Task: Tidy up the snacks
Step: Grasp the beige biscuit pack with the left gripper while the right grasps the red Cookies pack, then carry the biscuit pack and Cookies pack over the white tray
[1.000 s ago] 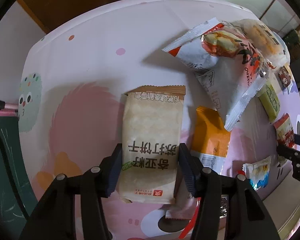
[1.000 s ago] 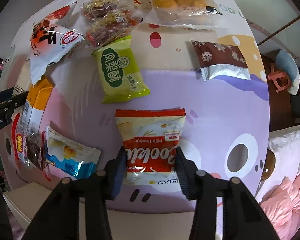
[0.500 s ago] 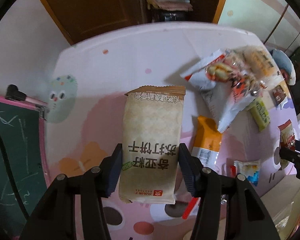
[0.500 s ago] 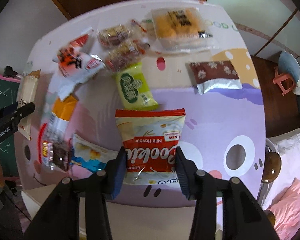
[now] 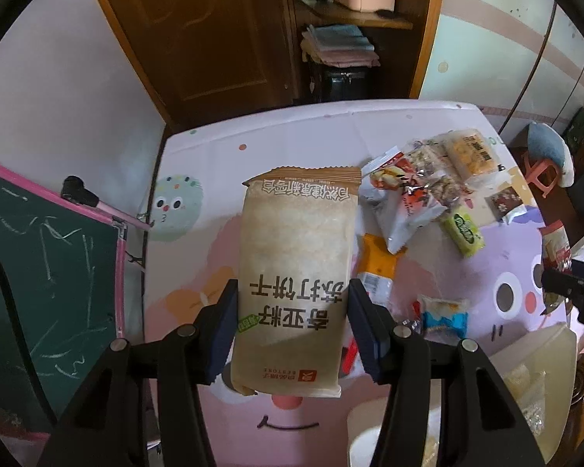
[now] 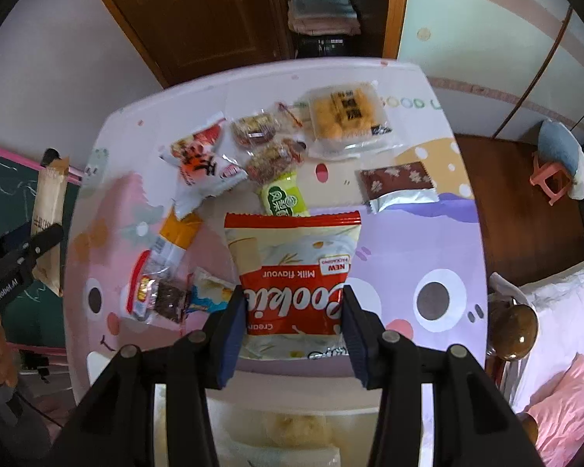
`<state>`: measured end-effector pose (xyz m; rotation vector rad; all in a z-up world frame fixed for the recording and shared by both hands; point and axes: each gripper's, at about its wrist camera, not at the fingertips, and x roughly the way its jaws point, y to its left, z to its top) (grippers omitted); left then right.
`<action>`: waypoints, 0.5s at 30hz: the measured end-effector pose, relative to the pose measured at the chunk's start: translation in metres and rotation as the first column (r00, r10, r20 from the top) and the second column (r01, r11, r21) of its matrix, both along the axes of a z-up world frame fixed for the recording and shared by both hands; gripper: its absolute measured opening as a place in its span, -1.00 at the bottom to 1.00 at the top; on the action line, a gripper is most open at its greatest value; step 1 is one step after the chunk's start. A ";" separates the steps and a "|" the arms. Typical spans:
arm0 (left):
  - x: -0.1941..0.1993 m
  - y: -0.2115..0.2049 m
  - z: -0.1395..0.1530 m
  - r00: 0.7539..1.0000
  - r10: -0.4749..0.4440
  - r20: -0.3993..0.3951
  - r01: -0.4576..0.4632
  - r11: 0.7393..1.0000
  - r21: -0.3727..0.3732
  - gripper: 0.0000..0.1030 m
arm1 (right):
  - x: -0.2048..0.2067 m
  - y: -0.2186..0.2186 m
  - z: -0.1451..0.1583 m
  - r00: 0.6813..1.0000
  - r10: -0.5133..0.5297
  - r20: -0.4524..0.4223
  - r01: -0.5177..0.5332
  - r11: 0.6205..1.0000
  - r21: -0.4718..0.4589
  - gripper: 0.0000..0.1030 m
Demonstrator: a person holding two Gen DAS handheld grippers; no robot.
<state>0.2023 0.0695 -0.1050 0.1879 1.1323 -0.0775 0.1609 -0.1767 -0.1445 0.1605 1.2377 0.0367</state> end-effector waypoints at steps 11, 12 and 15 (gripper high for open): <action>-0.075 -0.005 0.045 0.998 0.023 0.062 -0.023 1.000 0.001 0.02 | -0.052 -0.004 0.044 0.996 0.019 0.091 -0.021 1.000 0.022 -0.11; -0.082 -0.007 0.047 0.998 0.022 0.064 -0.022 1.000 0.000 0.02 | -0.059 -0.004 0.048 0.995 0.023 0.097 -0.025 0.999 0.024 -0.11; -0.106 -0.012 0.057 0.997 0.020 0.072 -0.019 1.000 -0.008 0.02 | -0.076 -0.003 0.056 0.993 0.038 0.108 -0.041 0.999 0.024 -0.11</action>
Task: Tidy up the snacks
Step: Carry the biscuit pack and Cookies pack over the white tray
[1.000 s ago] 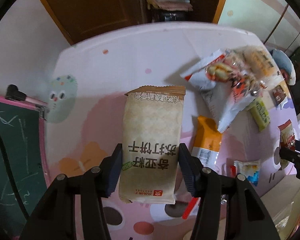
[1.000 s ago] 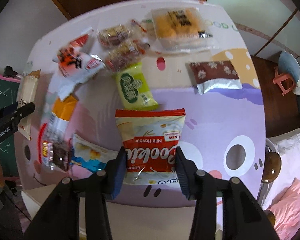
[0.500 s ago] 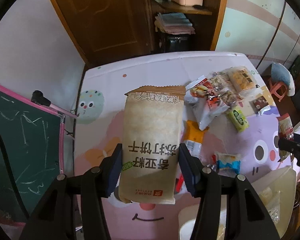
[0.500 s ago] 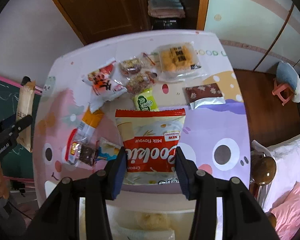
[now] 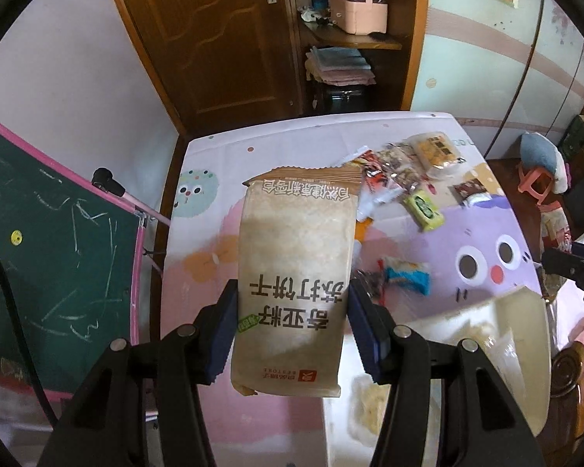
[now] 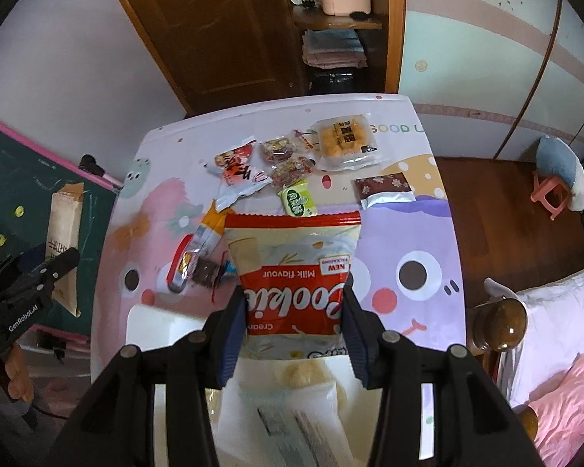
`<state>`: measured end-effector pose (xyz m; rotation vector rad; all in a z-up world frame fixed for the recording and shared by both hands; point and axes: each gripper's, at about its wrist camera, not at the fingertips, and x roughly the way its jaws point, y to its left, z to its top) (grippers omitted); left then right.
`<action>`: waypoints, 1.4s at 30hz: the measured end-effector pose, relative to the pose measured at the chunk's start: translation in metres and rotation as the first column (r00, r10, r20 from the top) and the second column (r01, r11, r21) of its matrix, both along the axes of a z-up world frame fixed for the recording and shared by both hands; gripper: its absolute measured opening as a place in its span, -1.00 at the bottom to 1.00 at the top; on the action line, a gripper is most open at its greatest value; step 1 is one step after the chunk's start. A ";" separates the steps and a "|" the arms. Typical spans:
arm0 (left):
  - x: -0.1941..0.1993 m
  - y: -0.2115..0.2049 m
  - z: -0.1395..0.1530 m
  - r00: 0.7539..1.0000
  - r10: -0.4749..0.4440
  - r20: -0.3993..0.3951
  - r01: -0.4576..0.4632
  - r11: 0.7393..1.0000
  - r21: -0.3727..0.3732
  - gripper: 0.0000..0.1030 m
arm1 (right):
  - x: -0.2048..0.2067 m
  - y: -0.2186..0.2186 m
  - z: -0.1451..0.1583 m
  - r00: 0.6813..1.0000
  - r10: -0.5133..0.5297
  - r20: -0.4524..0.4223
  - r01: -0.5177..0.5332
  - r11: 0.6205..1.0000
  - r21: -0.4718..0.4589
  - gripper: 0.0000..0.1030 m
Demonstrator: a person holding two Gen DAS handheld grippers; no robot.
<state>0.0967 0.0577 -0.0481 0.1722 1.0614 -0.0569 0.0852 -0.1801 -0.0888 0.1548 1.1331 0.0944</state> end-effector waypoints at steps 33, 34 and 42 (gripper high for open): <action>-0.152 -0.049 -0.068 0.984 -0.011 -0.179 0.000 0.998 -0.064 0.03 | -0.140 0.032 -0.059 0.979 0.108 -0.170 -0.102 0.994 0.044 -0.10; -0.154 -0.049 -0.070 0.983 -0.015 -0.185 0.003 0.998 -0.066 0.02 | -0.141 0.033 -0.061 0.979 0.108 -0.176 -0.101 0.994 0.044 -0.10; -0.156 -0.053 -0.085 0.976 -0.013 -0.218 -0.007 0.996 -0.091 0.03 | -0.143 0.040 -0.068 0.975 0.111 -0.191 -0.106 0.994 0.039 -0.10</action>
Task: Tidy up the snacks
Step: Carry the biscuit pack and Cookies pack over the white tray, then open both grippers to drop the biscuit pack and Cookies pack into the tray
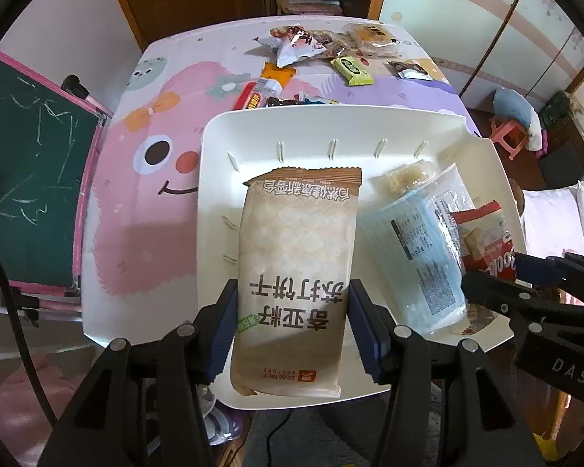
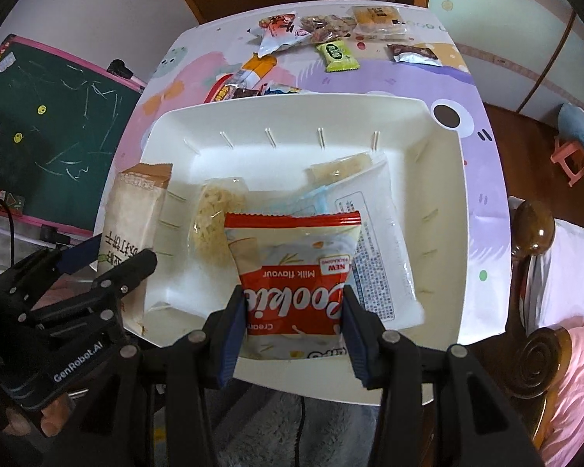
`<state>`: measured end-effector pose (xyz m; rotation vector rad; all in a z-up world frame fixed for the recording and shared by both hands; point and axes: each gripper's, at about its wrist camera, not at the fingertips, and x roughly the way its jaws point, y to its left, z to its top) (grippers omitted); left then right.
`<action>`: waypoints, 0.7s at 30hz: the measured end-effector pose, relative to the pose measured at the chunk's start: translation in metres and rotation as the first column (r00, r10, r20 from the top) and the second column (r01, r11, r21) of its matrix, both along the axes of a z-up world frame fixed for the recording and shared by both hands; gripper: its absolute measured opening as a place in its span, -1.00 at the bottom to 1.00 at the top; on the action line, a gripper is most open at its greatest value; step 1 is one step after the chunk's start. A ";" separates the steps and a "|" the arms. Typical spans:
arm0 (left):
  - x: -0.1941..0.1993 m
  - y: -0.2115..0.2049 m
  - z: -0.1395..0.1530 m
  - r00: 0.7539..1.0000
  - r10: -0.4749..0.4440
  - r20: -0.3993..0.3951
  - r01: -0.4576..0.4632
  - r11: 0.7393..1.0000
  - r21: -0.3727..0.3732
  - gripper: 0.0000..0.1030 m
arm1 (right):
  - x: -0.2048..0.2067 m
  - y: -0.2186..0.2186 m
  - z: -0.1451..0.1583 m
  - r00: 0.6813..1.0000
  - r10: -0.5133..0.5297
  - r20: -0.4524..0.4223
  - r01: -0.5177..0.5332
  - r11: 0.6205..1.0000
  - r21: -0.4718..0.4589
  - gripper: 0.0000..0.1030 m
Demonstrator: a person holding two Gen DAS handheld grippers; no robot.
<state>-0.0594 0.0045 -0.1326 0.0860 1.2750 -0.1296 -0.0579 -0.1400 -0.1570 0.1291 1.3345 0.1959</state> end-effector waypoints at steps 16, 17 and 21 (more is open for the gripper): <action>0.009 -0.001 -0.005 1.000 0.005 -0.008 -0.005 1.000 0.005 0.26 | 0.008 0.000 -0.007 1.000 -0.017 -0.018 0.017 1.000 -0.010 -0.08; 0.010 -0.001 -0.003 1.000 0.005 0.002 -0.005 1.000 0.013 0.47 | 0.009 0.001 -0.008 1.000 -0.015 -0.025 0.015 1.000 -0.011 -0.07; 0.010 -0.002 0.001 1.000 -0.002 0.028 0.001 0.999 0.032 0.64 | 0.009 0.004 -0.008 1.000 -0.009 -0.016 0.008 0.999 -0.039 0.10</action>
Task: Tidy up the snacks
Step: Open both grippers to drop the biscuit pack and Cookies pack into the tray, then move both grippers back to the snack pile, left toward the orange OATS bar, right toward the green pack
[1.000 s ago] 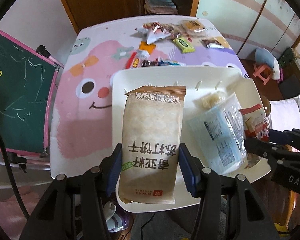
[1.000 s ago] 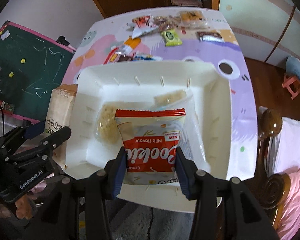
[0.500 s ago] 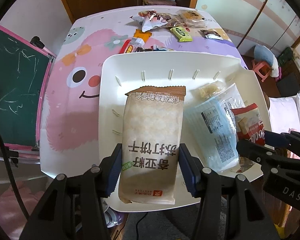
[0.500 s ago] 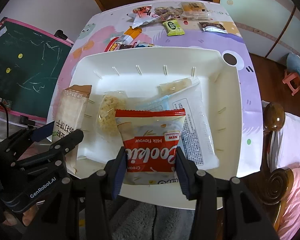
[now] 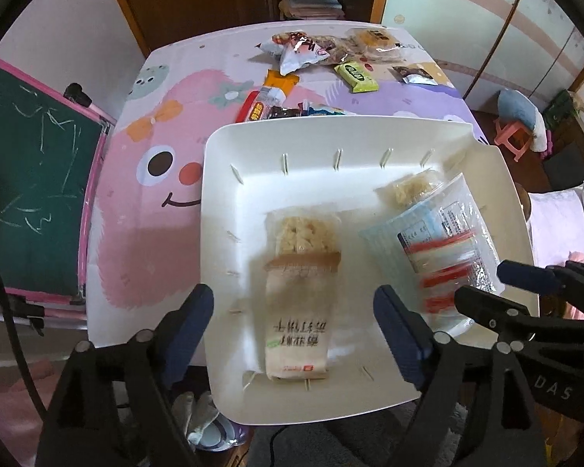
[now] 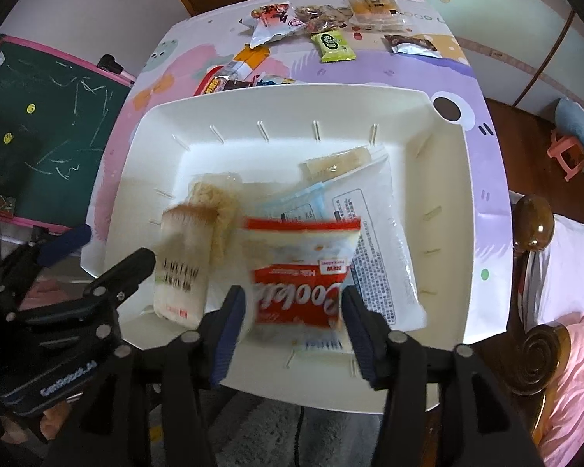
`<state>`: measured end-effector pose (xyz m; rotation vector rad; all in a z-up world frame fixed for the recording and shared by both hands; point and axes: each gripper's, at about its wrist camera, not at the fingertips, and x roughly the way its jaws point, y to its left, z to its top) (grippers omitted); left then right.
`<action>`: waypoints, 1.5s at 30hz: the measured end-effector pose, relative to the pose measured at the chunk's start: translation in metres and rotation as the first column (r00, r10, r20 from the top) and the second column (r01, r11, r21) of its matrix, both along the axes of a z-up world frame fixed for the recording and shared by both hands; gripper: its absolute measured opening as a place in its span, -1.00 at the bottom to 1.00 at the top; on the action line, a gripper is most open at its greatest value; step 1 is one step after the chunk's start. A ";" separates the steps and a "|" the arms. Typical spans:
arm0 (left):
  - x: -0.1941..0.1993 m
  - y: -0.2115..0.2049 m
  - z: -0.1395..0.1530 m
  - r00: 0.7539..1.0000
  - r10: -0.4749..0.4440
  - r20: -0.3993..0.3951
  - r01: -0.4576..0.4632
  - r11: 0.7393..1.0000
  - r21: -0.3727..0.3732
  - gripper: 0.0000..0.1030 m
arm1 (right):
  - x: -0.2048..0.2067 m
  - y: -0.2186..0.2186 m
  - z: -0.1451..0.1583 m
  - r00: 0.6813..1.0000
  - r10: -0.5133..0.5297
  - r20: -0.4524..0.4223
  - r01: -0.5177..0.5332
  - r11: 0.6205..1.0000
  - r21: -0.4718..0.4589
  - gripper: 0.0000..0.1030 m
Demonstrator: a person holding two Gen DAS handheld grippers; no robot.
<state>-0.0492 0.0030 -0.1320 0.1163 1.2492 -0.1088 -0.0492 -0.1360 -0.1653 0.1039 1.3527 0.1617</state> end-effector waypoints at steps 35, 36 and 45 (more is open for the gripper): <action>0.048 0.003 0.046 0.997 0.032 0.070 -0.035 0.999 0.031 0.68 | 0.030 -0.029 0.046 0.986 -0.061 0.152 0.059 0.998 0.014 0.29; 0.054 0.004 0.049 0.996 0.033 0.077 -0.035 0.999 0.034 0.68 | 0.034 -0.029 0.047 0.986 -0.060 0.156 0.060 0.998 0.008 0.29; 0.100 0.007 0.073 0.989 0.006 0.145 -0.017 0.997 0.070 0.68 | 0.068 -0.034 0.066 0.978 -0.056 0.200 0.064 0.997 -0.033 0.29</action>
